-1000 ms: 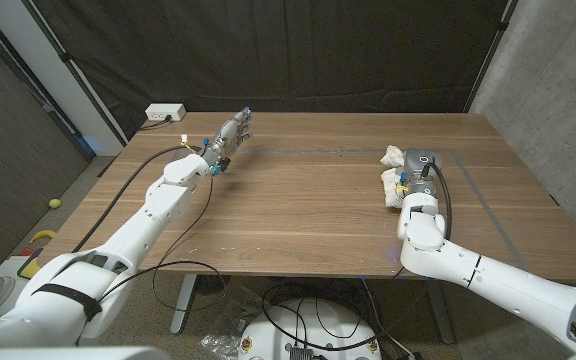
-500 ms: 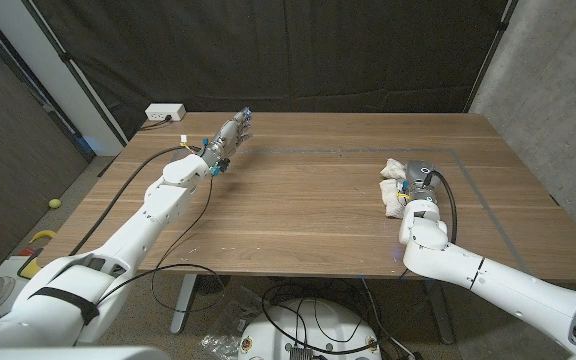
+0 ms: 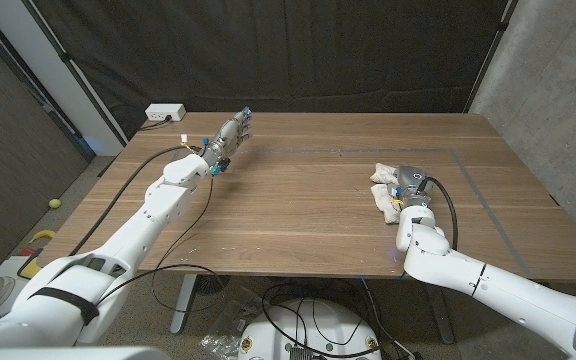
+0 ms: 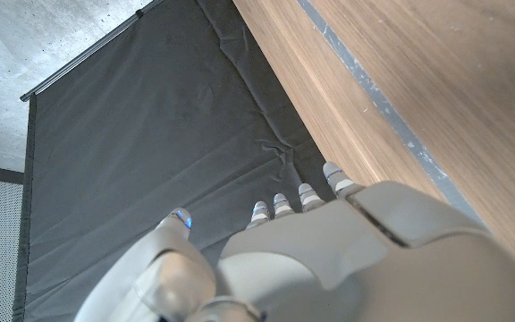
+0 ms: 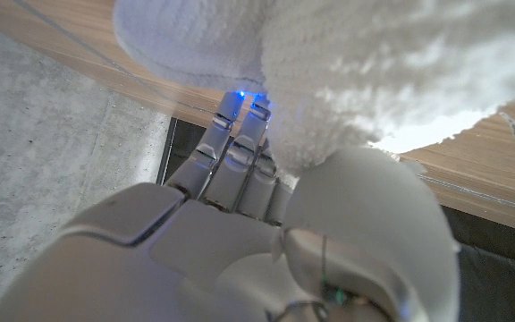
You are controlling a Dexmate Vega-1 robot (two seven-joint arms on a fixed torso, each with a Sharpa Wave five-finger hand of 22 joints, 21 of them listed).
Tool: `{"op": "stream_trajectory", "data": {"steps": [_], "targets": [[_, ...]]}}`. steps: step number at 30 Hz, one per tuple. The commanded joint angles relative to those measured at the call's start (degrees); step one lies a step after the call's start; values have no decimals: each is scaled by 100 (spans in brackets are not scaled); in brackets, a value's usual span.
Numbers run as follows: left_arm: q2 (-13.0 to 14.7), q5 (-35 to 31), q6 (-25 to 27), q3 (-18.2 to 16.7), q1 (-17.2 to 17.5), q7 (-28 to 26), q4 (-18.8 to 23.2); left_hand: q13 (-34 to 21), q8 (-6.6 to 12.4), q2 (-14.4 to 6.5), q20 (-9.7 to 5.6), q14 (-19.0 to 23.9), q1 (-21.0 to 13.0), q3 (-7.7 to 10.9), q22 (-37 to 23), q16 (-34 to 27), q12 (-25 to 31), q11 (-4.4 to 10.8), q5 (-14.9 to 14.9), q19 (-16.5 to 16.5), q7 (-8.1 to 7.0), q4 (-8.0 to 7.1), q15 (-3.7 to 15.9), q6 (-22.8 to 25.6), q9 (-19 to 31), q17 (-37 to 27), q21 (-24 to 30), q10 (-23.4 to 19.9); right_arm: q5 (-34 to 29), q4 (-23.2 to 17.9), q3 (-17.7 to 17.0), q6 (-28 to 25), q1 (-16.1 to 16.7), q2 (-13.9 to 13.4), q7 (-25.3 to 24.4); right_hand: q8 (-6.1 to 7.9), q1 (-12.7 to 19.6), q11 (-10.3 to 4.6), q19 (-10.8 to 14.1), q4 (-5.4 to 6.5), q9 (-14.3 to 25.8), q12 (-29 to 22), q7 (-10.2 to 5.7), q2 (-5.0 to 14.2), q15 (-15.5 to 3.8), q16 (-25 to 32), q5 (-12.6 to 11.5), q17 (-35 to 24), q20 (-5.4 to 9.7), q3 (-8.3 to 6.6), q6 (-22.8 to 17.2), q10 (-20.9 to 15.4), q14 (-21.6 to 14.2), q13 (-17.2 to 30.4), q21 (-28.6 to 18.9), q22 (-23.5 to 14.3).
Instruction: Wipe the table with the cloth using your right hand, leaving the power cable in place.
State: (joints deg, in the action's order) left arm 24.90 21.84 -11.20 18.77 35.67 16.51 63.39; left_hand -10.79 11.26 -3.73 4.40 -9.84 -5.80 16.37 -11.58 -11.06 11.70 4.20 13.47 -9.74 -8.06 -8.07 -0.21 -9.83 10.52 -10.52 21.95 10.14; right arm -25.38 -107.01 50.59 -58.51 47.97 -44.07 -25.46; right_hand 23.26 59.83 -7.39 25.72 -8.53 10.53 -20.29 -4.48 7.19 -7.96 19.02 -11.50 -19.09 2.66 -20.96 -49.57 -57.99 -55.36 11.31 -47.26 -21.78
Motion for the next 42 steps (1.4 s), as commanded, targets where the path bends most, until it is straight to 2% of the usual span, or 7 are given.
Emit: {"op": "stream_trajectory", "data": {"steps": [1, 12, 17, 24, 33, 34, 42], "targets": [[-33, -21, -33, 29, -46, 14, -66, -14, -16, -36, 28, -326, -7, -22, -24, 7, 18, -30, 30, -351, -35, 17, -39, -210, 18, -21, 2, 317, 177, -439, 27, 257, 324, -144, 0, -5, 26, -36, -13, -17, 9, 23, -516, 26, -563, 24, -38, -26, 507, 17, -1060, -45, -28, 32, -52, -13], [-78, -27, -76, 43, -93, 42, -167, -14, -17, -43, 33, -327, -8, -27, -25, 8, 19, -17, 31, -352, -36, 16, -36, -210, 18, -21, -2, 314, -53, -1057, 524, -38, 406, -433, 500, -40, 42, -9, -35, -11, 7, 40, -494, 25, -556, 13, -44, -53, 508, 29, -1093, -69, -33, 39, -111, 8], [-81, -42, -83, 43, -97, 26, -170, -14, -17, -45, 35, -327, -9, -29, -25, 8, 14, -15, 32, -352, -38, 16, -37, -211, 18, -21, -3, 327, -179, -1189, 739, -170, 349, -491, 717, -52, 50, -6, -51, -11, 7, 47, -490, 24, -556, 8, -48, -63, 502, 33, -1111, -74, -35, 44, -132, 16], [-79, -50, -85, 39, -110, 22, -173, -14, -17, -45, 35, -325, -10, -34, -25, 7, 19, -18, 32, -348, -44, 16, -39, -211, 18, -21, -4, 315, -176, -1194, 784, -154, 315, -547, 860, -70, 56, -1, -61, -7, 7, 55, -486, 23, -553, 3, -51, -78, 505, 39, -1133, -99, -42, 41, -165, 30], [-71, -68, -80, 43, -136, 25, -181, -15, -17, -45, 35, -327, -11, -41, -25, 8, 18, -24, 34, -351, -40, 16, -42, -211, 18, -21, -8, 316, -121, -486, 595, 150, 60, -260, 653, -95, 67, -11, -78, -4, 7, 65, -473, 23, -552, -2, -55, -97, 504, 45, -1154, -111, -53, 51, -206, 47], [-63, -64, -73, 38, -131, 28, -168, -15, -17, -45, 35, -325, -12, -42, -25, 7, 20, -25, 34, -350, -41, 17, -43, -211, 18, -21, -9, 313, -136, -252, 583, 233, -60, -179, 617, -99, 65, -11, -82, -1, 7, 69, -475, 22, -550, -1, -55, -101, 506, 48, -1154, -111, -56, 50, -211, 49], [-3, -56, -25, -7, -43, -61, -18, -15, -19, -44, 35, -327, -12, -48, -25, 7, 20, -19, 34, -351, -44, 17, -40, -215, 18, -21, -11, 312, -246, 674, 628, 475, -617, 125, 693, -122, 81, -7, -96, -4, 9, 79, -483, 22, -554, -10, -58, -115, 503, 50, -1165, -121, -55, 54, -245, 63]]}}
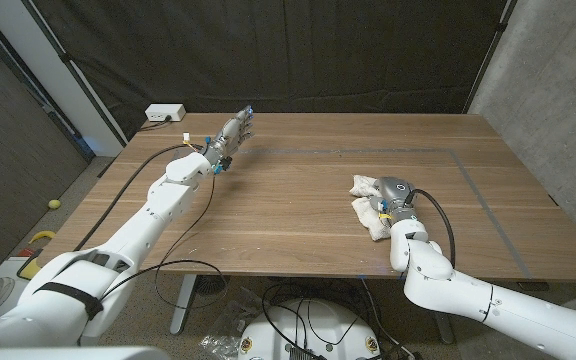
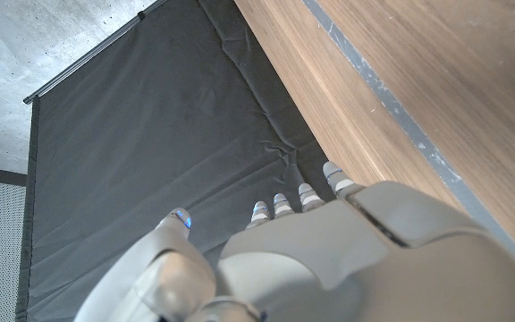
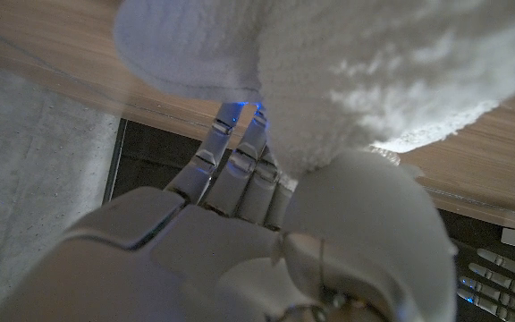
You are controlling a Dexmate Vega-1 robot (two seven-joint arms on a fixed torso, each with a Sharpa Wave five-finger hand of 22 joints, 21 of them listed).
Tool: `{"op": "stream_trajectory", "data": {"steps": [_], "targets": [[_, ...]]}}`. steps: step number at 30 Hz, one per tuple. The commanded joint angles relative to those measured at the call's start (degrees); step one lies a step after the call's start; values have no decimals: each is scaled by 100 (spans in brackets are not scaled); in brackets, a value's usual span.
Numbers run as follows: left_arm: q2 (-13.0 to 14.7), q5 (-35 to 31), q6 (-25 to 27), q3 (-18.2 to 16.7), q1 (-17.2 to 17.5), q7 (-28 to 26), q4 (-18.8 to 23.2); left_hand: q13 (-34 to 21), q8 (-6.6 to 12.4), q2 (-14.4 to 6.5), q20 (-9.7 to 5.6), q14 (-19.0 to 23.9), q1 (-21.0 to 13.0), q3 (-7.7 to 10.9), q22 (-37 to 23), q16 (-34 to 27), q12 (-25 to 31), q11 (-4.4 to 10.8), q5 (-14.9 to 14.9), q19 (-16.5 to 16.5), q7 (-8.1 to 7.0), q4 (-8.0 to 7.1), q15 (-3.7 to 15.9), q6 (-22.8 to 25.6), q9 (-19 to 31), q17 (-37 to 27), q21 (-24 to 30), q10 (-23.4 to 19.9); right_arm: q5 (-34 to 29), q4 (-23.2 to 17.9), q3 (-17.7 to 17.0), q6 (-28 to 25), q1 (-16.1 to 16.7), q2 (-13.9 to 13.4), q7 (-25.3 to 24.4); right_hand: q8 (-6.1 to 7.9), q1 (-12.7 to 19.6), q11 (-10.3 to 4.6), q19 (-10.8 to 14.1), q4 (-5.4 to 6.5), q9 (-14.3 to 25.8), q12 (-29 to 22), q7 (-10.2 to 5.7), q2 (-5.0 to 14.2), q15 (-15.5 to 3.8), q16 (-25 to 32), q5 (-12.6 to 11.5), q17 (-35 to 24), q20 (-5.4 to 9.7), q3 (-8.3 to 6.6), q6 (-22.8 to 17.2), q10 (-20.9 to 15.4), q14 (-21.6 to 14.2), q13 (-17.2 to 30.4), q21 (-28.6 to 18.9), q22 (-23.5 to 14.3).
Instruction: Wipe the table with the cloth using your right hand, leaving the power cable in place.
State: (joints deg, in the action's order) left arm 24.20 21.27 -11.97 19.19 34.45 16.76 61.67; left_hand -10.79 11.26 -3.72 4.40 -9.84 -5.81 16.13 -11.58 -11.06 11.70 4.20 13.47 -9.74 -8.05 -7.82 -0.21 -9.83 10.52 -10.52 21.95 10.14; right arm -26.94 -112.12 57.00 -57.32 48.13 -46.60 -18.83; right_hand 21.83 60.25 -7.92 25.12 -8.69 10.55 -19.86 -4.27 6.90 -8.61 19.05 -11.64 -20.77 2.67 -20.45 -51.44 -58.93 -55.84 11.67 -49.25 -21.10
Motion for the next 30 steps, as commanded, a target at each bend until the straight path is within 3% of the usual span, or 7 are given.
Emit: {"op": "stream_trajectory", "data": {"steps": [1, 6, 11, 21, 30], "targets": [[73, 6, 63, -53, 89, -94, 172, -15, -19, -45, 36, -328, -11, -25, -25, 8, 19, -22, 35, -351, -42, -8, -39, -215, 18, -21, -12, 313, -100, 1273, -19, 394, -684, 403, 26, 17, 39, 46, -41, 14, 7, 38, -501, 51, -487, -14, -44, 52, 502, 0, -978, -23, -7, 20, -50, -3], [93, 8, 87, -58, 124, -129, 232, -15, -18, -45, 36, -322, -12, -28, -25, 6, 20, -25, 35, -351, -49, -8, -45, -213, 18, -21, -14, 311, -167, 1610, -67, 465, -885, 496, -14, -1, 47, 44, -54, 14, 8, 45, -498, 51, -490, -22, -46, 44, 506, 2, -978, -24, -5, 25, -71, 7], [102, 4, 100, -53, 133, -150, 258, -15, -20, -45, 36, -327, -13, -33, -26, 8, 18, -23, 36, -355, -50, -7, -42, -217, 18, -21, -17, 316, -219, 1590, -155, 470, -889, 450, -89, -15, 52, 41, -63, 16, 9, 51, -502, 51, -489, -28, -46, 35, 504, 6, -986, -23, -5, 33, -93, 17], [23, -7, 47, 0, 41, -110, 126, -15, -18, -46, 39, -321, -14, -38, -26, 5, 17, -29, 37, -348, -48, -7, -39, -212, 18, -21, -17, 318, -197, 1001, -328, 406, -412, 234, -290, -39, 61, 32, -79, 18, 10, 66, -519, 47, -493, -45, -50, 22, 500, 12, -1006, -33, 1, 33, -135, 36], [-55, -20, -18, 36, -59, -46, -35, -15, -18, -48, 35, -328, -15, -43, -26, 9, 18, -26, 38, -345, -44, -8, -36, -212, 18, -21, -19, 316, -168, 188, -458, -98, 278, 39, -497, -64, 64, 30, -91, 23, 12, 74, -528, 45, -492, -59, -53, 9, 496, 18, -1020, -45, -1, 42, -175, 57]]}}
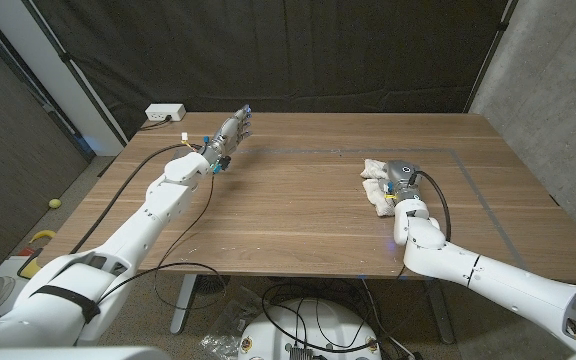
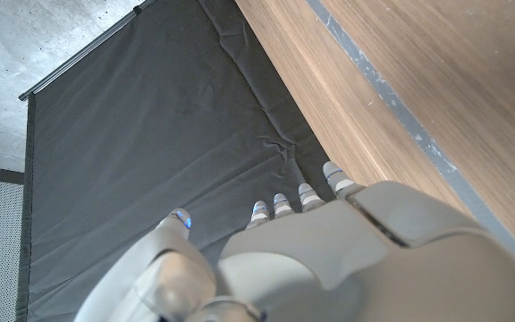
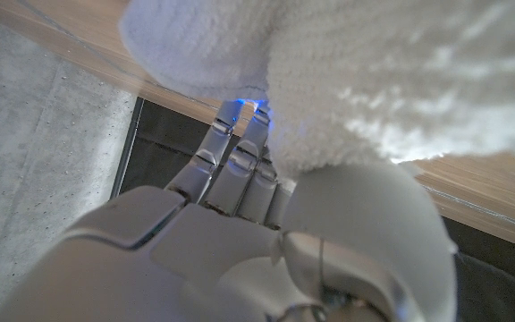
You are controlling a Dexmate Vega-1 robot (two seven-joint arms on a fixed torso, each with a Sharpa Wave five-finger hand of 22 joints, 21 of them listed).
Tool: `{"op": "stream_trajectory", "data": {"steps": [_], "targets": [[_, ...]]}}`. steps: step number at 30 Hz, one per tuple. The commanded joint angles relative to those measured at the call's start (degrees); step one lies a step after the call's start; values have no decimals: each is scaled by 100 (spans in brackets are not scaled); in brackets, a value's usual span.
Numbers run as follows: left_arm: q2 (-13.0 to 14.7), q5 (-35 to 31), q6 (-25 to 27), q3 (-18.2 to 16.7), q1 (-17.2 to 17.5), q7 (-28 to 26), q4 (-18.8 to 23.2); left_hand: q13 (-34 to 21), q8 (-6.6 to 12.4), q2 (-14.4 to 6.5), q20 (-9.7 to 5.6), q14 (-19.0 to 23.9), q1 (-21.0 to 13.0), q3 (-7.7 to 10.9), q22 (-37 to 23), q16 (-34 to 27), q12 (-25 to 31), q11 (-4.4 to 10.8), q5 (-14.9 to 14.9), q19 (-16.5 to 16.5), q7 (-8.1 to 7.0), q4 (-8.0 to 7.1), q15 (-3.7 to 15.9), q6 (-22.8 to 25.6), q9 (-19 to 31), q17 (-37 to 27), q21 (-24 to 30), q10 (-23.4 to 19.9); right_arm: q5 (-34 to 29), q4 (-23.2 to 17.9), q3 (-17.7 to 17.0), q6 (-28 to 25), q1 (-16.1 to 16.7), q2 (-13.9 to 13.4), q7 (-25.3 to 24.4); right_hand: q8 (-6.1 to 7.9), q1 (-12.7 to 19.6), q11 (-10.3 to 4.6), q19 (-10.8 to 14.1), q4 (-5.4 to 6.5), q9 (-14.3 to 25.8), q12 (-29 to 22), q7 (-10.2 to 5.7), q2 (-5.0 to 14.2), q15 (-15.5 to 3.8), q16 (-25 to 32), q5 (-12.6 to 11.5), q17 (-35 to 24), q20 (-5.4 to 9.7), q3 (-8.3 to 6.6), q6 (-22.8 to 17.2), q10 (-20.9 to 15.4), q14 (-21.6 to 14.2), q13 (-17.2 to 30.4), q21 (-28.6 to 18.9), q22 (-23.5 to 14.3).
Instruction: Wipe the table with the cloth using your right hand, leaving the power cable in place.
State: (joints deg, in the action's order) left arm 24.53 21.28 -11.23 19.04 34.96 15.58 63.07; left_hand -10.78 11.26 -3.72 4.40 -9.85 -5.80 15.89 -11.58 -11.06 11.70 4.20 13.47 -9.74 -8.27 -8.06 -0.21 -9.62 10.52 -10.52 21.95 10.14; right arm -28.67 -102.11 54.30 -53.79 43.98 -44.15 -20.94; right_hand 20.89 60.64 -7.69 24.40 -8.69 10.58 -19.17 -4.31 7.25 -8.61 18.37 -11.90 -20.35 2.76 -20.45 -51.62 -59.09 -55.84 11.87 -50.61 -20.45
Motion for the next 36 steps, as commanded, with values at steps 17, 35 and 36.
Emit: {"op": "stream_trajectory", "data": {"steps": [17, 35, 36], "targets": [[-84, -44, -89, 49, -88, 78, -143, -15, -18, -50, 34, -325, -19, -29, -26, 7, 20, -26, 40, -342, -24, 17, -38, -233, 18, -20, -22, 309, 253, -1938, -547, -1536, 1715, -415, -925, -15, 29, 4, -55, 31, 11, 25, -512, 2, -490, -15, -34, -56, 490, 28, -1026, -46, -16, 34, -110, 35], [21, 5, -18, -5, 57, 26, 106, -15, -17, -55, 37, -316, -22, -39, -27, 4, 20, -38, 41, -339, -24, 17, -41, -232, 18, -21, -26, 310, 806, -1826, -1883, 638, 2371, 67, -2824, -63, 41, -6, -86, 34, 15, 44, -513, 1, -493, -39, -41, -80, 476, 34, -1047, -63, -30, 49, -186, 83], [24, 7, -22, -7, 62, 20, 111, -15, -17, -55, 37, -316, -22, -39, -27, 4, 20, -38, 42, -341, -24, 17, -42, -232, 18, -21, -27, 310, 842, -1821, -1952, 811, 2396, 107, -2929, -67, 43, -7, -88, 34, 15, 44, -515, 2, -493, -42, -41, -82, 467, 33, -1047, -65, -30, 52, -192, 87]]}}
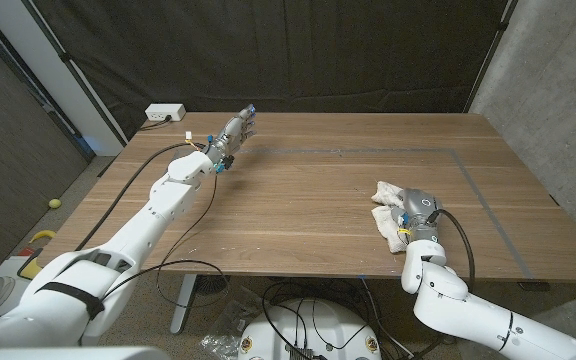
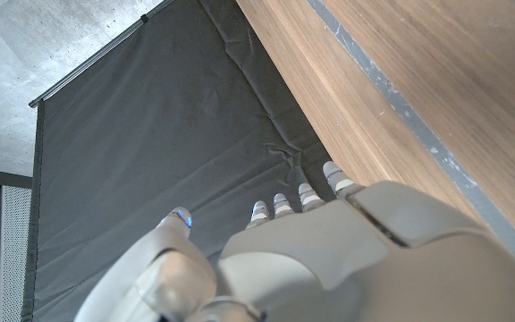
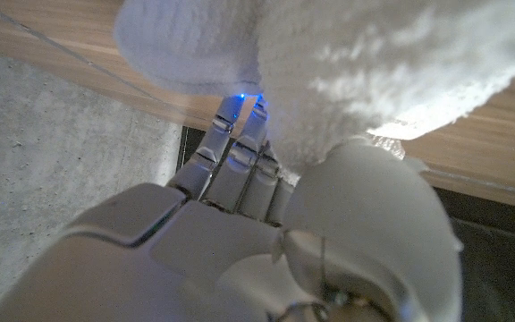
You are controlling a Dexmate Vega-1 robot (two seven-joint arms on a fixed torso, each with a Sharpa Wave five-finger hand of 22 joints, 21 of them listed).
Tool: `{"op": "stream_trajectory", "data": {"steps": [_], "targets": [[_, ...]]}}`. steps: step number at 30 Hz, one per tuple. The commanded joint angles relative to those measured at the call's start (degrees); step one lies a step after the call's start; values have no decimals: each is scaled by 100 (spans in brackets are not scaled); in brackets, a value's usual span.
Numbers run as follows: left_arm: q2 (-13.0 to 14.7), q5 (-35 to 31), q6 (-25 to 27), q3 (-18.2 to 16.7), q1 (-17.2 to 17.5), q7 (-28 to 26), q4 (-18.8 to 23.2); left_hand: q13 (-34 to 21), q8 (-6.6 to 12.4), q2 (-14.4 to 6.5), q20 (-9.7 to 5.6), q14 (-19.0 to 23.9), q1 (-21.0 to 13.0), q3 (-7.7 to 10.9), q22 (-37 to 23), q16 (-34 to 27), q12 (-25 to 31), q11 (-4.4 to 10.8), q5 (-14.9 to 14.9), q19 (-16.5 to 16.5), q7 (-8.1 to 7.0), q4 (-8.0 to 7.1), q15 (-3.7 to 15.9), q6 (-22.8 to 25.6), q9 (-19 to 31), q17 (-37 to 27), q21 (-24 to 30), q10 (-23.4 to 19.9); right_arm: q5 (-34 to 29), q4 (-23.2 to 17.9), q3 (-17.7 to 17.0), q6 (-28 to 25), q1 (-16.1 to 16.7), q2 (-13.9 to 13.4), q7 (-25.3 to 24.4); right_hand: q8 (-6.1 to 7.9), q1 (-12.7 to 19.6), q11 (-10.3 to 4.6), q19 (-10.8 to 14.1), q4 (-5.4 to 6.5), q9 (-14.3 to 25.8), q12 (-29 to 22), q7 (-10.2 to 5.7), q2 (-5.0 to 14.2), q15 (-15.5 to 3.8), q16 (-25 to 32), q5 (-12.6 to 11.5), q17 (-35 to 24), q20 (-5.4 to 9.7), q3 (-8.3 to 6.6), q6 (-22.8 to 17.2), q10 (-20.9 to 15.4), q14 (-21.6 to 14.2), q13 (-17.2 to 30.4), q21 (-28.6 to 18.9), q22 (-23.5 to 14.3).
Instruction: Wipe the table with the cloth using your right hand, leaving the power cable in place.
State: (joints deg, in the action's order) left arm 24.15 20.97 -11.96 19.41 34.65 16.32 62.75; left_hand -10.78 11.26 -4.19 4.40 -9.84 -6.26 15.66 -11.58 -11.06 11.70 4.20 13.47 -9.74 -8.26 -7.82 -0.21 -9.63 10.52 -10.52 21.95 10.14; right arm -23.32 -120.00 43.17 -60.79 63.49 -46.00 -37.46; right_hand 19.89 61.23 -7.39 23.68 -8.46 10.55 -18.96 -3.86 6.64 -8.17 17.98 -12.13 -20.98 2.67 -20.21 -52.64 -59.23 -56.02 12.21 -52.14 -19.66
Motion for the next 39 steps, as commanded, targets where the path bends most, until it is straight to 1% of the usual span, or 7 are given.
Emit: {"op": "stream_trajectory", "data": {"steps": [1, 6, 18, 30, 33, 35, 39], "targets": [[64, 45, 50, -45, 94, -45, 143, -15, -17, -8, 37, -316, 24, -16, -27, 4, 21, -41, 42, -339, -24, -7, -42, -231, 18, -21, -27, 308, 350, -27, -900, 1714, 463, 312, -1357, 28, -14, -38, -21, 10, 18, 24, -561, 62, -539, -6, -19, -19, 474, 9, -943, -50, -10, 20, -42, 10], [58, 69, 20, -54, 94, -32, 121, -15, -18, -11, 36, -326, 23, -19, -27, 9, 20, -28, 42, -334, -25, -8, -47, -233, 18, -20, -26, 308, 567, 67, -1092, 2600, 447, 402, -1560, 18, -18, -25, -30, 16, 20, 29, -562, 65, -534, -15, -19, -24, 457, 11, -953, -62, -11, 17, -62, 24], [65, 93, -47, -75, 104, -22, 97, -15, -19, -15, 41, -317, 20, -25, -27, 5, 19, -21, 43, -334, -28, -8, -44, -235, 18, -20, -30, 310, 536, 265, -682, 3374, -126, 354, -892, -48, -66, -36, -104, 58, 26, 72, -575, 84, -523, -85, -10, -20, 398, 18, -903, 5, 50, 37, -114, 69], [145, 150, -50, -144, 215, -55, 224, -15, -18, -17, 28, -309, 17, -34, -27, 3, 22, -20, 45, -323, -33, -8, -39, -232, 18, -20, -31, 303, 403, 408, -401, 4010, -493, 357, -565, -166, -175, -19, -184, 120, 39, 155, -561, 79, -484, -204, 19, 5, 351, 32, -726, 144, 156, 61, -199, 144], [162, 172, -63, -162, 241, -48, 239, -15, -19, -17, 33, -310, 17, -36, -27, 4, 20, -21, 45, -324, -32, -7, -36, -235, 18, -20, -32, 307, 408, 382, -355, 4074, -560, 295, -369, -314, -485, 101, -331, 261, 47, 292, -474, -21, -451, -341, 73, 35, 244, 157, -450, 386, 347, 60, -256, 221], [177, 186, -70, -173, 258, -37, 249, -15, -17, -17, 35, -308, 16, -38, -27, 4, 23, -32, 45, -321, -32, -7, -37, -231, 18, -20, -32, 298, 447, 376, -344, 4153, -589, 243, -242, -500, -781, 140, -443, 369, 44, 454, -441, -132, -420, -504, 86, 67, 173, 282, -97, 687, 653, 49, -314, 307], [221, 227, -88, -211, 310, -13, 275, -15, -18, -16, 39, -314, 15, -41, -27, 6, 20, -35, 46, -328, -32, -7, -40, -232, 18, -20, -36, 306, 578, 291, -333, 4181, -631, 120, 123, -954, -1504, 330, -833, 610, 43, 818, -395, -348, -273, -706, 64, 55, 85, 601, 1103, 1704, 1522, -13, -345, 581]]}}
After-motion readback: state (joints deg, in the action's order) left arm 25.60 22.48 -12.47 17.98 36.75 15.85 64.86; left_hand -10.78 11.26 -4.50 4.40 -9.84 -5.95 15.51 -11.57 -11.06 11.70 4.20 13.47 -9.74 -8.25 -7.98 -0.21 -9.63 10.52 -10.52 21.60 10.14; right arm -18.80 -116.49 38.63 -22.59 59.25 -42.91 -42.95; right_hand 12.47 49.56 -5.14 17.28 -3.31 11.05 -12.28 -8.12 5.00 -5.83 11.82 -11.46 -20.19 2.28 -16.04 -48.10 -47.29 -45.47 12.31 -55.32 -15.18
